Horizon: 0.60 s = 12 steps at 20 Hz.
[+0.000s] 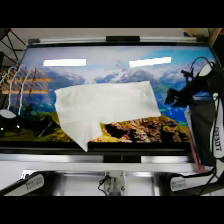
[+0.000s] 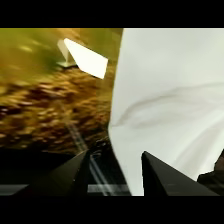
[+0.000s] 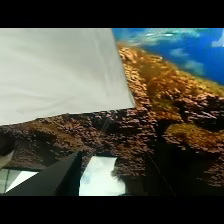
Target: Fold the shirts.
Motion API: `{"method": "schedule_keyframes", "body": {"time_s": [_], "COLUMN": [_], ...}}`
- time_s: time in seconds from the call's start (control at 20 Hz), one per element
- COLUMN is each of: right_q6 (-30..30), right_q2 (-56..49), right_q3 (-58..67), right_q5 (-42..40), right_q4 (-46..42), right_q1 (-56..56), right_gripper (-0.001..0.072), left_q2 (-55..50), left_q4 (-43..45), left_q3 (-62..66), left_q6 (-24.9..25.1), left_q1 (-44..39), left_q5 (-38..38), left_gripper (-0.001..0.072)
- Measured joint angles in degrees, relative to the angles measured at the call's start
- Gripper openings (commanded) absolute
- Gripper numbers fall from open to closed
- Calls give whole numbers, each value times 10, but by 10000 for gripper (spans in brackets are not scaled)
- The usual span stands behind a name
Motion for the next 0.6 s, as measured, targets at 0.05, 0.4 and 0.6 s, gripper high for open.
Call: {"method": "schedule_keyframes", "body": {"time_s": [0.05,0.4,0.6], "right_q6": [0,-4,-6], "right_q2": [1,-1,-3], "right_q3": [-4,-24,-72], "right_q5": [-2,-15,-56], "right_q4": [5,19,21], "right_q1": [-1,-2,-2], "right_gripper": [510,666,637], "left_q2": [1,-13,-14], "left_q4": [-28,-111,-113], "left_q3": [-22,-69,-67], "left_q6": [12,38,47], "left_q1": [-5,-44,-49], "left_q5": [24,143,158], "left_gripper": [416,62,31]}}
